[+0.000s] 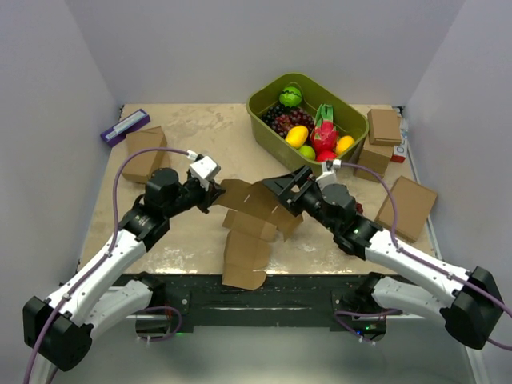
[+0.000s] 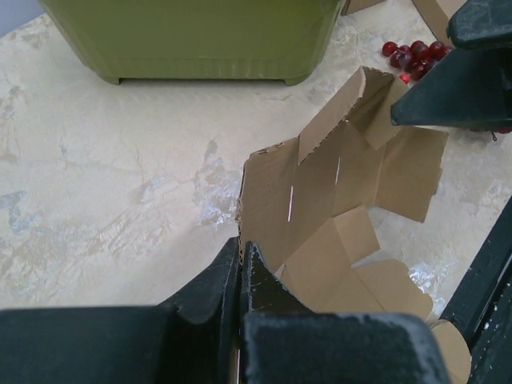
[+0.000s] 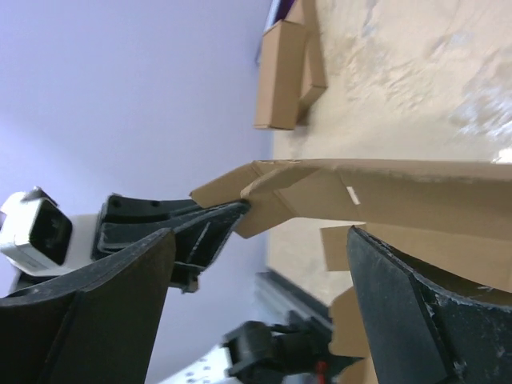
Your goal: Fold the paper box
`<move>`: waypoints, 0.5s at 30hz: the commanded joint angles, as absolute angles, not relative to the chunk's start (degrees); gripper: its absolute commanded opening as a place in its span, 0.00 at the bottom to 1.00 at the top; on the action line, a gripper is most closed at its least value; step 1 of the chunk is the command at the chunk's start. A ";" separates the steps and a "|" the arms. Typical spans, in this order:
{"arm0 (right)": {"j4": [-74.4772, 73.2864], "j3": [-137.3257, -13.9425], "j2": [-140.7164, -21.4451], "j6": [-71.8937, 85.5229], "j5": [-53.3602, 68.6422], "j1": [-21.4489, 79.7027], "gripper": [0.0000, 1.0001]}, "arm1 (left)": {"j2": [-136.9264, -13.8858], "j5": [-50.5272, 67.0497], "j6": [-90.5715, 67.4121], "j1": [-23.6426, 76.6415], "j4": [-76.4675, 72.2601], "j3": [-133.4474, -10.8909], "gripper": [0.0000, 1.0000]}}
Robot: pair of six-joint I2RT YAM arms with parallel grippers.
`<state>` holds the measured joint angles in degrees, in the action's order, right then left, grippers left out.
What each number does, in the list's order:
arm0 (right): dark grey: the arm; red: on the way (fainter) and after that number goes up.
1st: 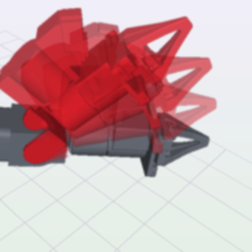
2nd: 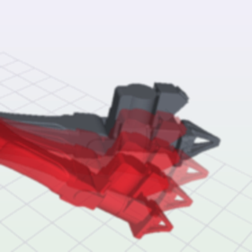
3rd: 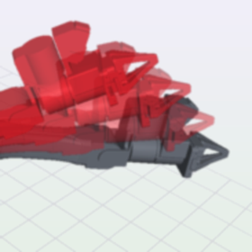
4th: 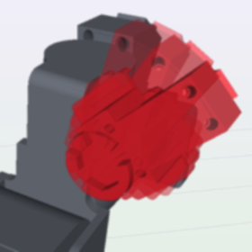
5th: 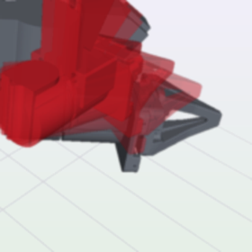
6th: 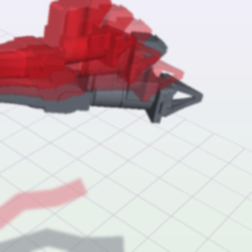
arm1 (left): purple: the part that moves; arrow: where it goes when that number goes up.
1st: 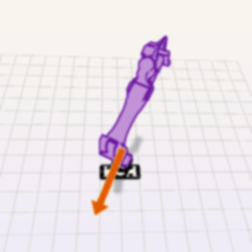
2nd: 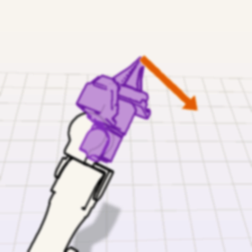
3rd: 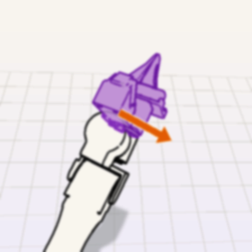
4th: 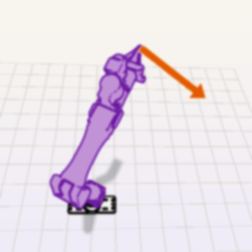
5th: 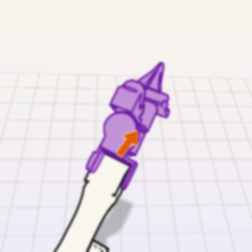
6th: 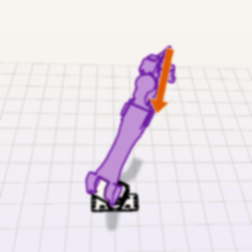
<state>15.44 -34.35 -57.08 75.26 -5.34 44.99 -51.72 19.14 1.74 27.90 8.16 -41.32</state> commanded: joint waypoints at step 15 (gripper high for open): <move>-2.28 -51.59 -60.82 20.26 -9.67 45.09 0.91 | -52.38 21.27 2.02 28.21 5.27 -41.57 0.00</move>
<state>1.85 -49.63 -59.96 38.02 -10.79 44.99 -51.94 18.55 1.72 27.92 8.14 -41.32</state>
